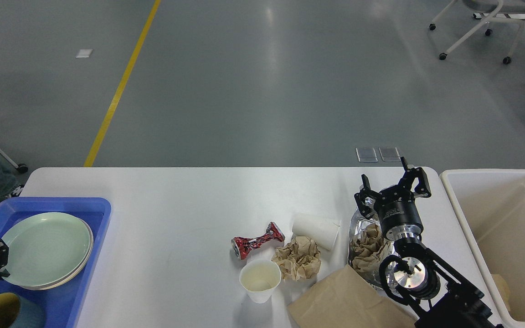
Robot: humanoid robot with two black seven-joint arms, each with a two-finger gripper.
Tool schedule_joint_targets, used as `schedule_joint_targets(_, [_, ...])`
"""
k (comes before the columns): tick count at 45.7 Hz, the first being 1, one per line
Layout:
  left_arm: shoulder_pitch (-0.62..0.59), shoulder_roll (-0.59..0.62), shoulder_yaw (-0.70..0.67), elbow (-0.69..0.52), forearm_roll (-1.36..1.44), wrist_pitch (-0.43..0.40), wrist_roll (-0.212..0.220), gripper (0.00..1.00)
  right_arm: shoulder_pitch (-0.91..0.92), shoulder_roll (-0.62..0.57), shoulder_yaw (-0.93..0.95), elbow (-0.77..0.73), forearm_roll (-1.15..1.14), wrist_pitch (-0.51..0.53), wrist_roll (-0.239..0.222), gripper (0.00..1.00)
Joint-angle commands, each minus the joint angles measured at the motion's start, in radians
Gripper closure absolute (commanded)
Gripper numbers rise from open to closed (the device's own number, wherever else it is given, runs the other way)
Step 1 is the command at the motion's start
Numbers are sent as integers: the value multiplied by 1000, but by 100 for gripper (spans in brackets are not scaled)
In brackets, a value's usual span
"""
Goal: Tidy desktop
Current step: 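Lower the green plate onto the pink plate and release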
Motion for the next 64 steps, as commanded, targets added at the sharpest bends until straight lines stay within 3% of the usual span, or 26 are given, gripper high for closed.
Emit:
schedule_joint_targets(1, [12,-4,-1,0,0,11,0,100,0,0,0,0,0,0,0,0])
schedule_joint_targets(6, [12,-3,-1,0,0,18,-3,92,0,0,0,0,0,0,0,0])
schedule_joint_targets(8, [12,-1,-1,0,0,21,-6,78,0,0,0,0,0,0,0,0])
schedule_joint_targets(11, [12,-1,-1,0,0,41,-6,49,0,0,0,0,0,0,0,0])
schedule_joint_targets(18, [11,-3,-3,-2,0,102,-3,19,0,0,0,0,0,0,0,0])
schedule_joint_targets(28, [1,-1,-3,-3,3,107,-1,8,0,0,0,0,0,0,0,0])
schedule_joint_targets(39, [-63,11,19,-2,12,102,10,5,0,0,0,0,0,0,0,0])
schedule_joint_targets(54, [-290,-4,192,-28,14,90,8,4,0,0,0,0,0,0,0,0])
schedule_joint_targets(64, [-497,-35,303,-112,12,11,8,4,0,0,0,0,0,0,0,0])
